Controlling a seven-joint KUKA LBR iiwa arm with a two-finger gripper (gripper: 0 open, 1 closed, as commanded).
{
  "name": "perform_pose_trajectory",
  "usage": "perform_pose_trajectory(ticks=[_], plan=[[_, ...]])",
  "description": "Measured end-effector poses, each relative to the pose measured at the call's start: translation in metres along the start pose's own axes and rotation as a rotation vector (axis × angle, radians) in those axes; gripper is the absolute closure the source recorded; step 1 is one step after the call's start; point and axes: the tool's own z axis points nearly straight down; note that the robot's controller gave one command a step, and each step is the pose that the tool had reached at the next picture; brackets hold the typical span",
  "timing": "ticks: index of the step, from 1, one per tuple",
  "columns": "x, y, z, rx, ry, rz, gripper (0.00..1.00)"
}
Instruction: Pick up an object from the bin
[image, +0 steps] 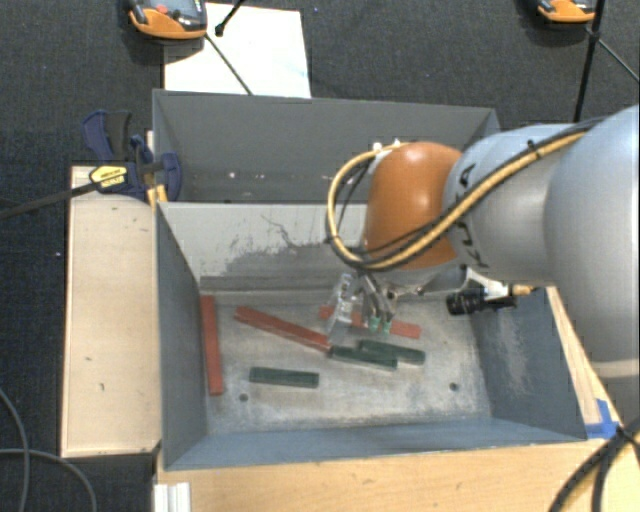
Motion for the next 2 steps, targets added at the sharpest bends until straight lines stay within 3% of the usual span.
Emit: perform_pose_trajectory(ticks=[1,2], plan=[[0.010,0.014,-0.033,-0.004,-0.011,0.023,1.00],[0.006,-0.026,-0.090,-0.001,-0.003,-0.024,1.00]])
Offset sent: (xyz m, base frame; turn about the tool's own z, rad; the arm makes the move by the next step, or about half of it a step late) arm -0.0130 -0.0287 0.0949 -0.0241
